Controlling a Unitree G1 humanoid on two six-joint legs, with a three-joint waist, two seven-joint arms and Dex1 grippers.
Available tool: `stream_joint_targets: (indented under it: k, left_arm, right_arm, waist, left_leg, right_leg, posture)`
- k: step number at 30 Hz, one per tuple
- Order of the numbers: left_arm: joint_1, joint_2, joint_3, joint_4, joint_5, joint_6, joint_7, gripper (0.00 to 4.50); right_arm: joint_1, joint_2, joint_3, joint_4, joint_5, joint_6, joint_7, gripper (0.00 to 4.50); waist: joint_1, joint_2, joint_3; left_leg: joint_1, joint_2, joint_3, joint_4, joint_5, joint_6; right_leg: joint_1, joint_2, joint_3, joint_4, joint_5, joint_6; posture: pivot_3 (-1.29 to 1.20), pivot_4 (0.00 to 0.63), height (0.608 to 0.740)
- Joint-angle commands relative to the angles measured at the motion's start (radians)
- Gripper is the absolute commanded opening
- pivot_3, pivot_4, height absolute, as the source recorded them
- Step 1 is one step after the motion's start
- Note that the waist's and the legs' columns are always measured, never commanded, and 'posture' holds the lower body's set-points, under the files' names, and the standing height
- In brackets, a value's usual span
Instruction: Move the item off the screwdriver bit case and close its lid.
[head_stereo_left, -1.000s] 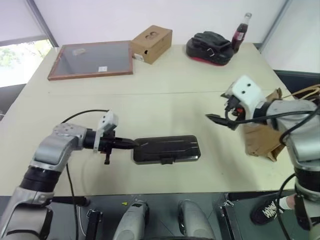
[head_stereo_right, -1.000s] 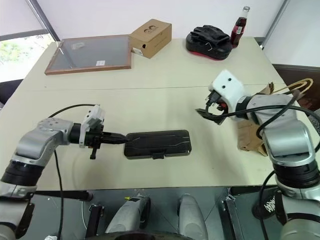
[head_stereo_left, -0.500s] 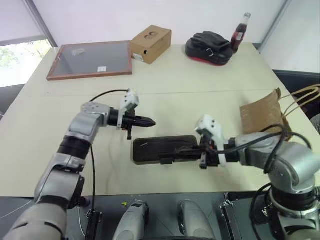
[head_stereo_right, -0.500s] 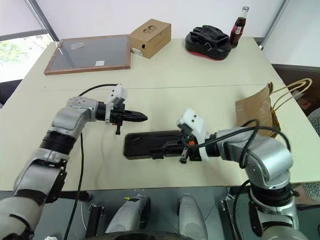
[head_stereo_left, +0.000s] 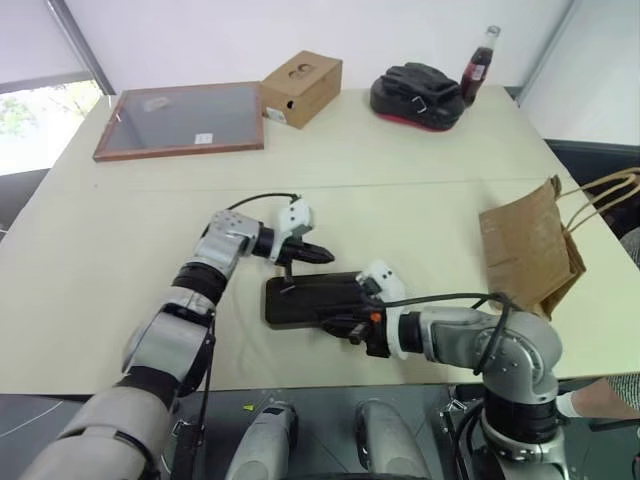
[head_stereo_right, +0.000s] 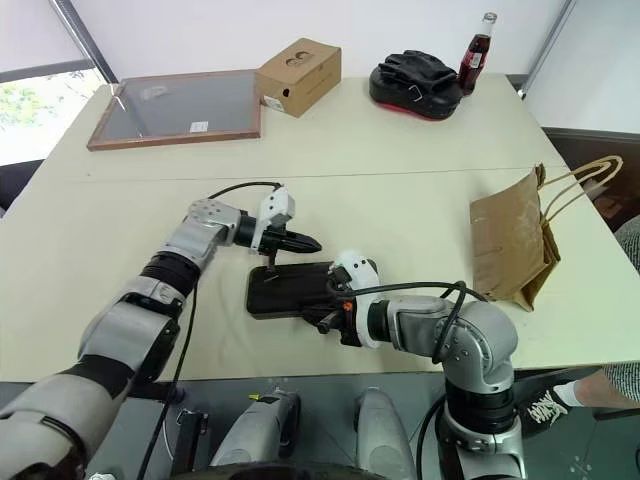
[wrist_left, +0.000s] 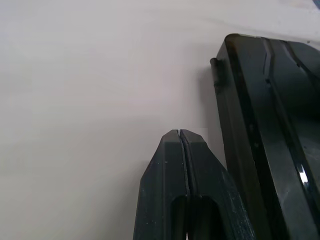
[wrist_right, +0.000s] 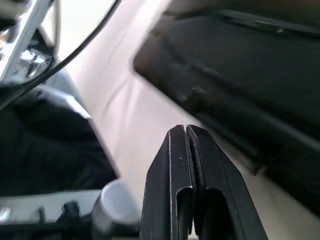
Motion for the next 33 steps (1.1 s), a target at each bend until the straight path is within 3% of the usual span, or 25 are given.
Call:
stream_joint_targets:
  k: [1, 10, 25, 31, 33]
  left_arm:
    - [-0.026, -0.018, -0.003, 0.023, 0.03, -0.052, 0.004, 0.0]
    - [0.015, -0.054, -0.023, 0.022, 0.08, -0.115, -0.028, 0.0]
    - [0.139, -0.08, -0.066, -0.036, 0.113, -0.073, -0.055, 0.0]
    - [0.087, -0.061, -0.025, 0.015, 0.121, -0.136, 0.034, 0.0]
    - [0.057, -0.047, 0.003, 0.032, 0.113, -0.154, 0.071, 0.0]
  right_arm:
    - [0.033, 0.015, 0.017, -0.013, -0.025, 0.007, -0.112, 0.03]
    - [0.044, 0.048, 0.02, -0.047, -0.038, 0.007, -0.213, 0.03]
    - [-0.058, -0.063, 0.115, -0.047, -0.148, -0.137, -0.243, 0.03]
    - [-0.064, -0.113, 0.095, -0.113, -0.031, -0.013, -0.133, 0.03]
    - [-0.068, -0.203, 0.093, -0.166, 0.024, 0.007, -0.057, 0.03]
  waist:
    - [0.0, 0.0, 0.0]
    - [-0.003, 0.0, -0.001]
    - [-0.006, 0.0, -0.011]
    - [-0.003, 0.0, -0.012]
    - [0.004, 0.0, -0.012]
  left_leg:
    - [0.0, 0.0, 0.0, 0.0, 0.0, 0.0]
    - [0.001, -0.001, 0.0, 0.001, 0.0, 0.0]
    - [0.003, 0.0, -0.001, 0.0, 0.0, 0.0]
    - [0.004, 0.0, -0.002, 0.001, 0.0, 0.001]
    - [0.004, 0.0, -0.002, 0.001, 0.0, 0.001]
  right_leg:
    - [0.0, 0.0, 0.0, 0.0, 0.0, 0.0]
    - [0.001, 0.001, 0.0, 0.001, 0.0, 0.0]
    - [0.003, 0.002, 0.0, 0.0, 0.0, 0.0]
    - [0.005, 0.002, 0.0, 0.0, 0.0, 0.0]
    - [0.006, 0.002, -0.001, -0.001, 0.0, 0.0]
  posture:
    - [0.0, 0.15, 0.74]
    - [0.0, 0.15, 0.74]
    - [0.0, 0.15, 0.74]
    - [0.0, 0.15, 0.74]
    - [0.0, 0.15, 0.74]
